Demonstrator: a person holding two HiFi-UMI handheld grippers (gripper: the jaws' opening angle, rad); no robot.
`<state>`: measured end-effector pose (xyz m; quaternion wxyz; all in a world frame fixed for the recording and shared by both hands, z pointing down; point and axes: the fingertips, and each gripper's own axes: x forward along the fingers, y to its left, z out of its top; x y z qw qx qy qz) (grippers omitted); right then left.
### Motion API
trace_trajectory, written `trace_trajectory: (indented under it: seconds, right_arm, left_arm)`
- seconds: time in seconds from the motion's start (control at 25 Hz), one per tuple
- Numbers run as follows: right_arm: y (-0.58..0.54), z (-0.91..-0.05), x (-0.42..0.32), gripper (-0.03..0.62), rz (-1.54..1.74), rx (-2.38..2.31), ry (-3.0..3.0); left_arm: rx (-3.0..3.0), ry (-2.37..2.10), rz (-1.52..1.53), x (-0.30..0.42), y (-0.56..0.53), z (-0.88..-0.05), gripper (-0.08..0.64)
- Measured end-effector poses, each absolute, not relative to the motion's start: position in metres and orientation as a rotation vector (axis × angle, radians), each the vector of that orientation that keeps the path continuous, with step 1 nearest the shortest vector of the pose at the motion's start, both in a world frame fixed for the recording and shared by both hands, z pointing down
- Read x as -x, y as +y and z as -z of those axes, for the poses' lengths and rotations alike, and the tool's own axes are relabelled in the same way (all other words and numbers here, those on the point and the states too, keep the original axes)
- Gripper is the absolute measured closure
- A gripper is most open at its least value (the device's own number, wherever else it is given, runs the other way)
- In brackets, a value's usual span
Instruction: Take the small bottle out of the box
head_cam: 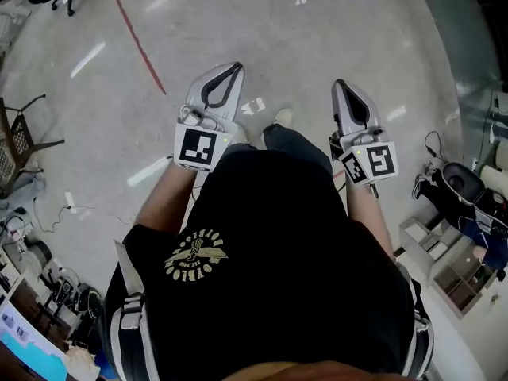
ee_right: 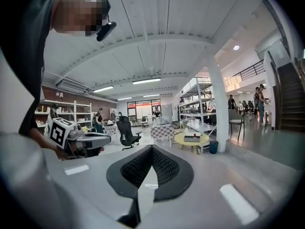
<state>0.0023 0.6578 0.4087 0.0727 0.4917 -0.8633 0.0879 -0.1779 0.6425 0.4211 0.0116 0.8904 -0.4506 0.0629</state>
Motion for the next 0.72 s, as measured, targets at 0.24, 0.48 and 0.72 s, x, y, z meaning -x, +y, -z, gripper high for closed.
trace_trajectory:
  seconds: [0.24,0.48,0.72]
  right_arm:
    - [0.631,-0.411,-0.037,0.584,-0.276,-1.521,-2.569]
    - [0.607,-0.436,-0.054,0.584,-0.386,-1.534,-2.566]
    - [0.573,-0.418,-0.075,0.584,-0.244,-1.5,-2.613]
  left_arm:
    - [-2.734,-1.396,-0.201,0.157,0.61,-0.43,0.56]
    - [-2.726,-1.379,-0.243,0.139,0.578,-0.429,0.56]
    - [-2.682,-1.388,-0.17,0.097,0.538,-0.411,0.56]
